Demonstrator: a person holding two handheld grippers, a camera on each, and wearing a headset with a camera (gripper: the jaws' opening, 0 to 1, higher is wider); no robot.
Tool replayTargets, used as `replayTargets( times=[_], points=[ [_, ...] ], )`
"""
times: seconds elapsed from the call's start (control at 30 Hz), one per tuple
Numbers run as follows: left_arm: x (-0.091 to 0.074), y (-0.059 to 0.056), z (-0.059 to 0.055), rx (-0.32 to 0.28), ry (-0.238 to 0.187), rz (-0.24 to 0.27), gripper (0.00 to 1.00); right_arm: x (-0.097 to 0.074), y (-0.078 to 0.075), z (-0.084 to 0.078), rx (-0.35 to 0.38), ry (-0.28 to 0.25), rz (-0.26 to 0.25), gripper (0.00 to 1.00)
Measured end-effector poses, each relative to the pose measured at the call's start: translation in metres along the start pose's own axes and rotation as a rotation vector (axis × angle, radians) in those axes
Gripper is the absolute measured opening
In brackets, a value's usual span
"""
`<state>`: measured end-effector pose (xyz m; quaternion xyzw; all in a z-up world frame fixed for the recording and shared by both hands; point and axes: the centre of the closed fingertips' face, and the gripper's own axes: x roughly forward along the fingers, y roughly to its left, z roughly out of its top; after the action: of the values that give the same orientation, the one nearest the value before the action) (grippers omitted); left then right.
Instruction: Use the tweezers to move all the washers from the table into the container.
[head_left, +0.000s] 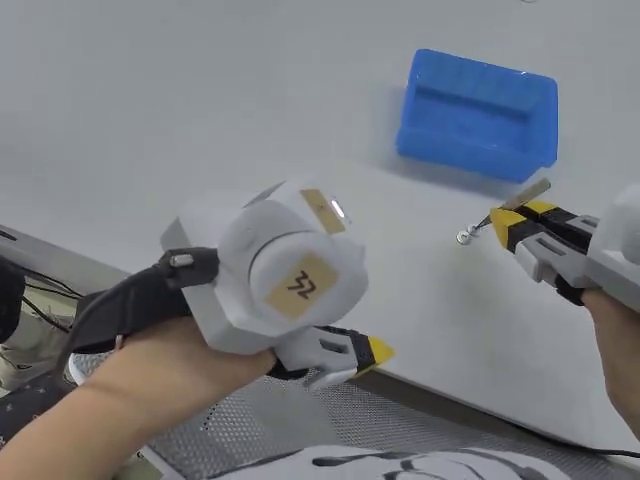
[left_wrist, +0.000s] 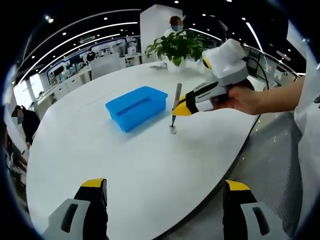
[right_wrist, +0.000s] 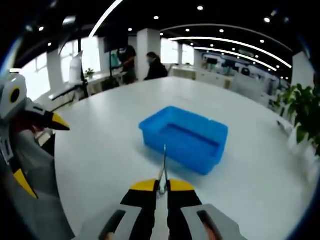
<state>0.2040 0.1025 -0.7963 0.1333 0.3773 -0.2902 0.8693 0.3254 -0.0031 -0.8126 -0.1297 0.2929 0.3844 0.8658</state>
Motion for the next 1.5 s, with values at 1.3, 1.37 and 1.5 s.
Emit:
replayTargets(
  times=[1.3, 1.37, 1.5],
  points=[
    [-0.001, 0.001, 0.004, -0.004, -0.013, 0.004, 0.99, 0.008, -0.034, 0.096, 0.006, -0.179, -0.003, 0.02],
    [-0.001, 0.002, 0.004, -0.003, -0.012, 0.006, 0.99, 0.016, -0.038, 0.097, 0.005, -0.176, -0.022, 0.02],
    [-0.002, 0.002, 0.003, -0.007, -0.011, 0.006, 0.99, 0.027, -0.04, 0.092, 0.001, -0.157, -0.032, 0.02]
  ],
)
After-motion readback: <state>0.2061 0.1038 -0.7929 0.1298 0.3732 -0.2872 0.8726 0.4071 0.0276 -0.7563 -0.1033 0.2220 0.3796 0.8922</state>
